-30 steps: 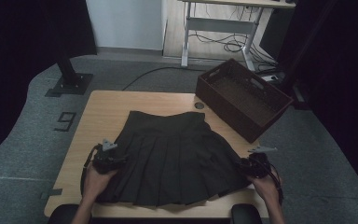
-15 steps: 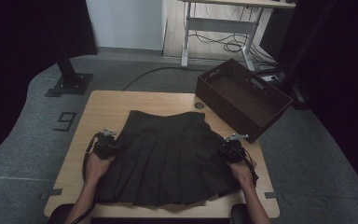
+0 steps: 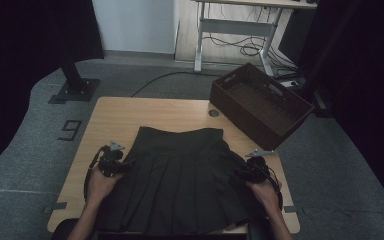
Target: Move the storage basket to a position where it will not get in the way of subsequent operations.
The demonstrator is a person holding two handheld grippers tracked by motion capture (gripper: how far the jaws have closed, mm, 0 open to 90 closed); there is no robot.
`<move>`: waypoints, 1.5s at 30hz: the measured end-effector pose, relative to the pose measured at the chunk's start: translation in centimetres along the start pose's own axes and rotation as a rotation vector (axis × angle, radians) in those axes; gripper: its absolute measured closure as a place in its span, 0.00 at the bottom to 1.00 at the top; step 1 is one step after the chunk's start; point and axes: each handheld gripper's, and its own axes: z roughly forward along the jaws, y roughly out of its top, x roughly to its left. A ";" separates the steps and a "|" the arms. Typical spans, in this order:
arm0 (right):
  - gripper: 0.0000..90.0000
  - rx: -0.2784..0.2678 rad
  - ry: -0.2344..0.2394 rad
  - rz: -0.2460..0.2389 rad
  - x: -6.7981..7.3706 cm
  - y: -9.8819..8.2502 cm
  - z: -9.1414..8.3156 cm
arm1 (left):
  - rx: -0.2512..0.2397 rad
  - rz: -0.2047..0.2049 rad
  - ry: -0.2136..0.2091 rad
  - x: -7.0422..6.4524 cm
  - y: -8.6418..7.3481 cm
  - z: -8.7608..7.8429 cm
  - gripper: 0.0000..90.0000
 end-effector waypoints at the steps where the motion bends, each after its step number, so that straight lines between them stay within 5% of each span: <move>1: 0.61 -0.008 0.001 -0.007 0.1 0.8 0.1 | -0.003 0.014 0.010 0.1 0.4 0.2 0.44; 10: 0.52 -0.092 -0.046 -0.038 -0.1 6.2 4.2 | -0.020 -0.019 0.016 2.3 2.4 4.2 0.42; 14: 0.49 -0.067 -0.058 -0.033 -0.6 6.9 6.4 | 0.002 -0.028 -0.006 2.6 2.5 5.5 0.40; 16: 0.58 -0.038 -0.040 -0.014 -0.9 7.0 7.3 | 0.037 -0.017 -0.018 2.4 2.3 6.3 0.41; 18: 0.71 -0.006 -0.023 -0.018 -0.8 6.9 7.8 | 0.024 -0.049 -0.059 2.3 1.9 6.5 0.45; 23: 0.92 0.020 0.000 -0.052 0.2 6.6 7.1 | 0.011 -0.061 -0.054 1.0 1.5 5.9 0.76; 25: 0.93 0.006 0.000 -0.057 0.7 6.5 6.3 | 0.000 -0.026 -0.031 0.6 1.6 5.0 0.88; 28: 0.94 -0.034 0.008 -0.109 1.8 6.7 3.7 | -0.102 -0.036 -0.026 0.3 1.9 2.2 0.92; 32: 0.94 -0.134 -0.008 -0.177 3.4 8.1 -1.7 | -0.301 -0.014 -0.019 -0.6 4.2 -4.9 0.93; 34: 0.94 -0.234 -0.020 -0.166 3.3 10.0 -4.9 | -0.438 -0.012 0.022 -0.8 6.6 -8.6 0.93; 35: 0.94 -0.275 -0.018 -0.147 2.9 11.2 -5.6 | -0.482 -0.009 0.051 -0.9 7.5 -8.9 0.92; 36: 0.93 -0.291 -0.025 -0.126 2.3 12.2 -5.7 | -0.431 0.035 0.110 -0.9 9.3 -7.8 0.89; 37: 0.86 -0.274 -0.058 -0.103 1.1 13.8 -4.8 | -0.308 0.033 0.131 -0.6 10.6 -6.0 0.79; 38: 0.69 -0.226 -0.118 -0.083 0.2 14.8 -3.6 | -0.226 0.020 0.138 -0.5 11.2 -4.4 0.71; 40: 0.61 -0.163 -0.186 -0.088 -1.1 15.0 -1.8 | -0.154 0.023 0.117 -0.6 10.7 -2.4 0.56; 43: 0.56 -0.156 -0.075 -0.082 -1.2 12.8 -0.8 | -0.128 0.059 0.084 -0.9 8.6 -1.2 0.43; 45: 0.53 -0.129 -0.058 -0.088 -1.1 11.3 -0.4 | -0.100 0.064 0.071 -0.5 7.7 -0.8 0.39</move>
